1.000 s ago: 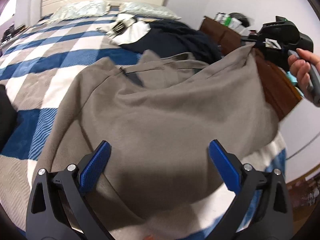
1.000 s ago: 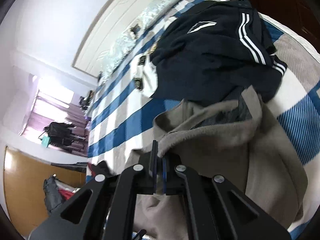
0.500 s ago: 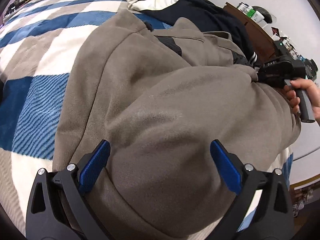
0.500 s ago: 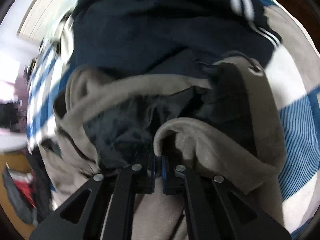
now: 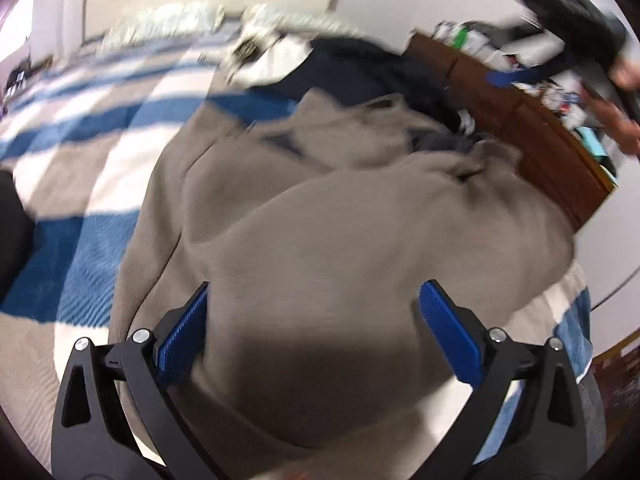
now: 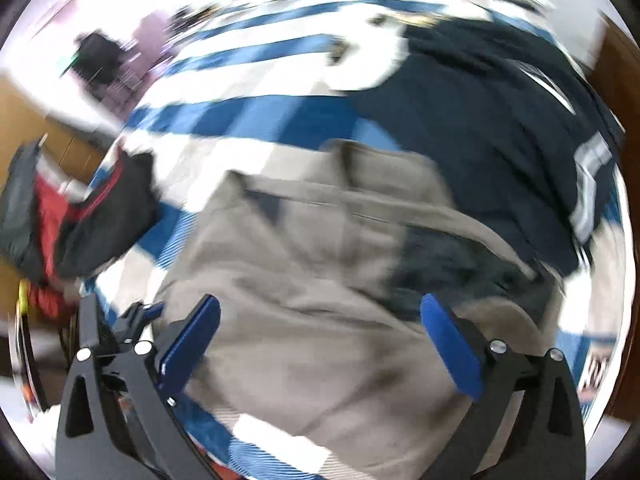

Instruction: Fold large clothes

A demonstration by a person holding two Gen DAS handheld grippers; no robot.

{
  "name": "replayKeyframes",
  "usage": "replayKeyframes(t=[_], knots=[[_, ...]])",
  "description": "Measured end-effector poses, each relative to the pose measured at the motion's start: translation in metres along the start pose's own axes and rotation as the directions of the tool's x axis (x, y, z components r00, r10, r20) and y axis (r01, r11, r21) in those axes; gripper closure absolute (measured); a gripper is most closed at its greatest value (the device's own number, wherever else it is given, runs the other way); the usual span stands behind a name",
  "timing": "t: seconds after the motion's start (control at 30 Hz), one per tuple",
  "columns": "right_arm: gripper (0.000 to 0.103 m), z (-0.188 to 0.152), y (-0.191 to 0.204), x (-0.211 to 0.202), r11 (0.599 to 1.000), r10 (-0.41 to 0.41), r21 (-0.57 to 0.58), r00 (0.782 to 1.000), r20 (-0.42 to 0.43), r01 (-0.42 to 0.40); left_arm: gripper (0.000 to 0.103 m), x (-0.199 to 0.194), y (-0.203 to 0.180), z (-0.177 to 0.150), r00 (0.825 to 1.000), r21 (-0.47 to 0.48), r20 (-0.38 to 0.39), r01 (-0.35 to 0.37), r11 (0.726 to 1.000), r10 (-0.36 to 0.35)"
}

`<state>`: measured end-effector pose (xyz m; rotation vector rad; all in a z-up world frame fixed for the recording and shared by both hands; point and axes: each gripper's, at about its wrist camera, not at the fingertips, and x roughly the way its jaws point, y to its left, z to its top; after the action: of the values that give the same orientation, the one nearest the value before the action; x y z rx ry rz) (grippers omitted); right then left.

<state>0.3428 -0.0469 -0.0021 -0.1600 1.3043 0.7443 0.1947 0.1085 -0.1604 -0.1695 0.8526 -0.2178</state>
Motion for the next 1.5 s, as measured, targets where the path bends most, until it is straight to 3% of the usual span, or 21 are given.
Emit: replayKeyframes(t=[0.13, 0.2, 0.27, 0.33, 0.4, 0.47, 0.6, 0.8, 0.97, 1.07, 1.1, 1.13, 1.17, 1.37, 1.5], knots=[[0.005, 0.022, 0.05, 0.042, 0.993, 0.006, -0.12, 0.998, -0.058, -0.013, 0.005, -0.012, -0.022, 0.0, 0.997, 0.035, 0.08, -0.007, 0.999, 0.004], [0.005, 0.031, 0.068, 0.065, 0.979, -0.022, -0.203, 0.998, -0.052, 0.011, 0.005, -0.016, -0.029, 0.003, 0.991, 0.033, 0.123, -0.058, 0.998, 0.053], [0.005, 0.036, 0.079, 0.084, 0.963, -0.041, -0.27, 0.997, -0.061, 0.023, 0.005, -0.018, -0.031, 0.01, 0.99, 0.007, 0.112, -0.091, 0.996, 0.09], [0.005, 0.037, 0.082, 0.102, 0.949, -0.071, -0.314, 0.994, -0.081, 0.042, 0.005, -0.021, -0.029, 0.014, 0.991, -0.023, 0.106, -0.078, 0.997, 0.08], [0.005, 0.038, 0.082, 0.119, 0.933, -0.102, -0.357, 0.989, -0.109, 0.057, 0.005, -0.029, -0.025, 0.008, 0.972, -0.009, 0.159, -0.172, 0.985, 0.171], [0.005, 0.036, 0.079, 0.133, 0.918, -0.124, -0.392, 0.982, -0.144, 0.058, 0.005, -0.029, -0.025, 0.004, 0.966, 0.029, 0.168, -0.202, 0.979, 0.195], [0.005, 0.035, 0.077, 0.162, 0.899, -0.17, -0.433, 0.965, -0.197, 0.07, 0.005, -0.025, -0.028, 0.001, 0.985, 0.044, 0.141, -0.11, 0.993, 0.103], [0.005, 0.035, 0.068, 0.213, 0.905, -0.206, -0.42, 0.935, -0.287, 0.07, 0.005, -0.007, -0.054, -0.011, 0.997, 0.111, 0.074, -0.013, 0.994, 0.005], [0.005, 0.022, 0.072, 0.229, 0.886, -0.251, -0.452, 0.928, -0.274, 0.106, 0.005, 0.009, -0.063, -0.014, 0.999, 0.141, 0.035, 0.015, 0.99, -0.02], [0.016, 0.019, 0.071, 0.222, 0.893, -0.233, -0.441, 0.934, -0.27, 0.096, 0.005, 0.017, -0.062, -0.009, 0.999, 0.133, 0.03, 0.027, 0.991, -0.031], [0.028, 0.019, 0.072, 0.216, 0.891, -0.239, -0.442, 0.935, -0.261, 0.104, 0.005, 0.02, -0.061, -0.008, 0.999, 0.126, 0.028, 0.029, 0.992, -0.033], [0.06, 0.018, 0.072, 0.212, 0.891, -0.237, -0.441, 0.937, -0.257, 0.105, 0.005, 0.021, -0.06, -0.009, 0.999, 0.124, 0.026, 0.033, 0.992, -0.036], [0.078, 0.018, 0.072, 0.208, 0.898, -0.212, -0.432, 0.94, -0.269, 0.079, 0.005, 0.023, -0.059, -0.009, 0.999, 0.125, 0.023, 0.033, 0.992, -0.036], [0.087, 0.011, 0.072, 0.203, 0.906, -0.207, -0.418, 0.934, -0.29, 0.071, 0.005, 0.028, -0.059, -0.014, 1.0, 0.145, 0.012, 0.02, 0.989, -0.022], [0.092, 0.028, 0.079, 0.169, 0.911, -0.177, -0.404, 0.963, -0.202, 0.082, 0.005, 0.028, -0.061, -0.014, 1.0, 0.172, 0.013, 0.01, 0.985, -0.013]])
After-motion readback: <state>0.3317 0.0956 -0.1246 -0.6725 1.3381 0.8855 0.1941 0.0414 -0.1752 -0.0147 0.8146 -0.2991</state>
